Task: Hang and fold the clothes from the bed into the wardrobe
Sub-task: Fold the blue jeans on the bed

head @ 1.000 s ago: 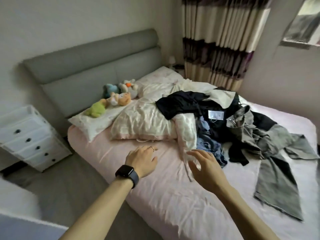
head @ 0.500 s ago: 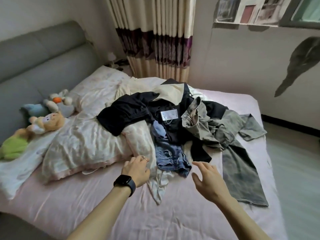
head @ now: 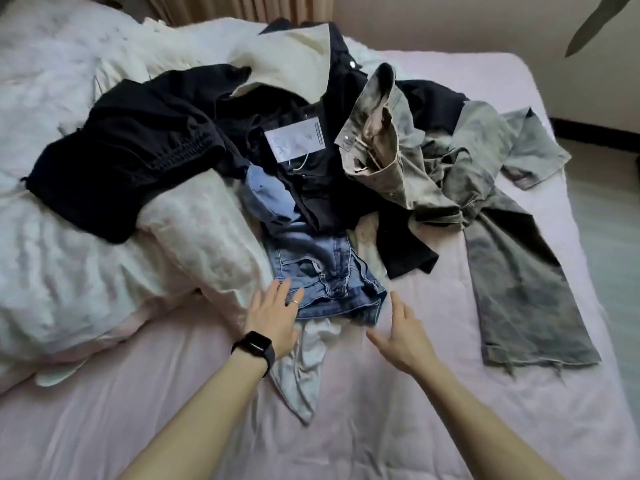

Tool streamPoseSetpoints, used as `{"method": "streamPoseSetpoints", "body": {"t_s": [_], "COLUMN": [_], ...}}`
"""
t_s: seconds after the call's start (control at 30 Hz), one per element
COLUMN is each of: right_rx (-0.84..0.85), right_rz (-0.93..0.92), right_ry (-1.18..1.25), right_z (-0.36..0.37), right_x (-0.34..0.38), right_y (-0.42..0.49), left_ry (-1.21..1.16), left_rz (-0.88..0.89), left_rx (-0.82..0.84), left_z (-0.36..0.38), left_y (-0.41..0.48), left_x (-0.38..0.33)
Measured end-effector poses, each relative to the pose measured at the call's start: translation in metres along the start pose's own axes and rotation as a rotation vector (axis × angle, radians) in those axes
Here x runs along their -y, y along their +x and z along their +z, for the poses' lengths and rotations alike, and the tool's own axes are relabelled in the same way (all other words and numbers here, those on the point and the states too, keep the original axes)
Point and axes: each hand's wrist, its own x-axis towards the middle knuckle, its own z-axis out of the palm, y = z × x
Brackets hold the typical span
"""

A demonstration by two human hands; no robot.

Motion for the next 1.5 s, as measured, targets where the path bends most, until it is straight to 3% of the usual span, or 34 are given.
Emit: {"method": "streamPoseSetpoints", "body": {"t_s": [0.13,0.27,0.33,0.43,0.57,0.7,0.8,1.03,1.13,1.2,1.33,1.5], "right_rx": [-0.125,-0.177,-0.198,-0.328,-0.507,-0.637,-0.746,-1.010,-1.134,-1.129,-1.003,-0.931], "right_rz": [-0.052,0.094,0.092,0.024,-0.055,-0.185,-0.286,-0.561,-0.649,-0.685,-0.742,-0.694], "right_ry": [0.229,0.292,0.260,0.379,0.514,0.497,0.512,0.592,0.707,0.756,0.793,0.778], "right_z": [0.024,0.028,0.021,-0.015,-0.106,-0.210,-0.305,-0.510,-0.575,-0.602,-0.626,-0.614], "right_x": [-0.002,0.003,0.011,0.026,0.067,0.129,0.181,0.277,0.300,0.312,0.318,0.296], "right_y": [0.046,0.072,0.062,0.024,-0.040,-0.100,-0.163,-0.323,-0.388,-0.418,-0.465,-0.478], "left_ry": [0.139,0.194,0.119,-0.207,-0.717,-1.012,-1.178,-1.550,-1.568,-1.519,-1.345,-1.139], "left_rz": [0.070,0.104,0.098,0.039,-0.082,-0.066,-0.016,0.216,0.276,0.311,0.362,0.221], "left_rx": [-0.025,-0.125,-0.154,-0.234,-0.499,-0.763,-0.922,-1.120,-1.257,-1.284,-1.280,-1.311], "left_z": [0.027,0.022,0.006,-0.040,-0.148,-0.282,-0.396,-0.604,-0.667,-0.690,-0.709,-0.696], "left_y": [0.035,0.051,0.046,0.024,-0.030,-0.084,-0.137,-0.289,-0.353,-0.381,-0.414,-0.418], "left_x": [-0.002,0.002,0.011,0.029,0.039,0.034,0.035,0.025,0.011,-0.003,-0.047,-0.088]}}
